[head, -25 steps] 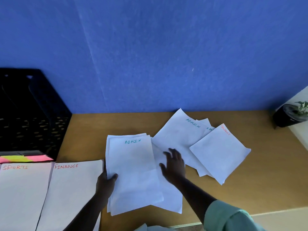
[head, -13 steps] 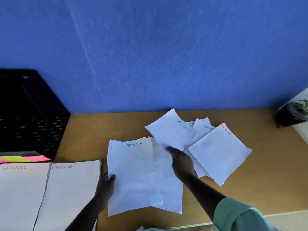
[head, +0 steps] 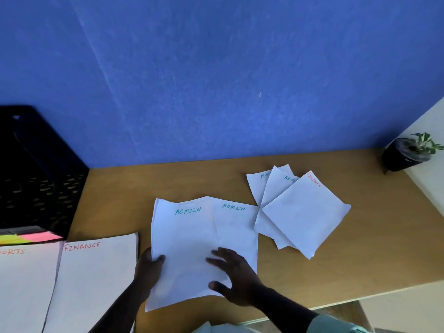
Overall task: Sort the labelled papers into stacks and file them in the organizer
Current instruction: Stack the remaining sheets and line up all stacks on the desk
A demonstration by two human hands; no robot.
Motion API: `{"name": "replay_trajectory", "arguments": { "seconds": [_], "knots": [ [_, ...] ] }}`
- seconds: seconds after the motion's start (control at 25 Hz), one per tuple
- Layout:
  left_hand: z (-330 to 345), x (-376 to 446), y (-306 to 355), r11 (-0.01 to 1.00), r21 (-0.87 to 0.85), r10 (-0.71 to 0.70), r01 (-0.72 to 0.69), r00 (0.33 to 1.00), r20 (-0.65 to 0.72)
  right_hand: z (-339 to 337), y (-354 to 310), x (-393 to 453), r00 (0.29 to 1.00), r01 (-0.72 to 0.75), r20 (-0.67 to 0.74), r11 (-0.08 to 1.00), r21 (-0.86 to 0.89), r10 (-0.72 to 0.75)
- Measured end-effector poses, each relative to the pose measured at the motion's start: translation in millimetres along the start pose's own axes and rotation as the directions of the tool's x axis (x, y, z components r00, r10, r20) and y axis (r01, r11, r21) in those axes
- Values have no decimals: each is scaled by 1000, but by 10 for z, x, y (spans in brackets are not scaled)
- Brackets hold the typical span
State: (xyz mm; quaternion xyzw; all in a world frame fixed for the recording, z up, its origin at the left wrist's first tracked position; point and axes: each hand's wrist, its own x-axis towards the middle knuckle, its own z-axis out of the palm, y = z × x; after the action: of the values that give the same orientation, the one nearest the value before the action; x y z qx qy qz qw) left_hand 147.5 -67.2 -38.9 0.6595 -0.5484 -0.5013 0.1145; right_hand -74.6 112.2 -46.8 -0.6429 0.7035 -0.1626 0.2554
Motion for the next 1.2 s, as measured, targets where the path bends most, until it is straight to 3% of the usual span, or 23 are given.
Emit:
{"name": "replay_trajectory", "arguments": {
  "seconds": [0.04,0.08,0.12,0.16,0.2,0.24,0.28,0.48,0.68,0.88,1.08,1.16,1.2],
  "knots": [
    [16,3,-25,1000,21,-4,5,1000,-21,-18,18,-14,986,-129,-96,989,71,135],
    [22,-11,-18,1000,24,-6,6,1000,-26,-27,37,-24,920,-283,-233,946,161,315],
    [31,-22,-26,1000,18,-8,8,1000,-20,-43,51,-17,776,-465,-331,842,274,537],
    [38,-39,-26,1000,3,-9,9,1000,6,-78,60,11,592,-632,-328,677,376,736],
    [53,-44,-43,1000,-20,-2,3,999,35,-108,68,49,452,-733,-267,526,432,851],
    [62,-65,-36,999,-39,7,-5,998,65,-128,65,88,386,-775,-200,434,460,901],
    [83,-76,-31,999,-51,21,-16,996,91,-129,64,133,371,-779,-146,393,490,917],
    [162,-61,25,997,11,79,-83,977,196,-229,-84,392,414,-653,39,267,709,909],
    [175,-92,41,983,75,143,-170,950,277,-308,-138,446,564,-670,101,382,636,820],
    [145,-102,14,996,-6,93,-94,971,219,-335,-173,439,698,-566,161,401,720,697],
    [153,72,-82,995,-54,96,-87,975,198,-489,-151,396,818,-425,156,400,812,553],
    [191,54,-39,992,-57,125,-116,975,183,-542,-69,407,795,-367,55,406,837,604],
    [207,34,-14,992,-49,124,-118,979,162,-554,18,420,753,-377,-47,489,787,656]
  ]
}}
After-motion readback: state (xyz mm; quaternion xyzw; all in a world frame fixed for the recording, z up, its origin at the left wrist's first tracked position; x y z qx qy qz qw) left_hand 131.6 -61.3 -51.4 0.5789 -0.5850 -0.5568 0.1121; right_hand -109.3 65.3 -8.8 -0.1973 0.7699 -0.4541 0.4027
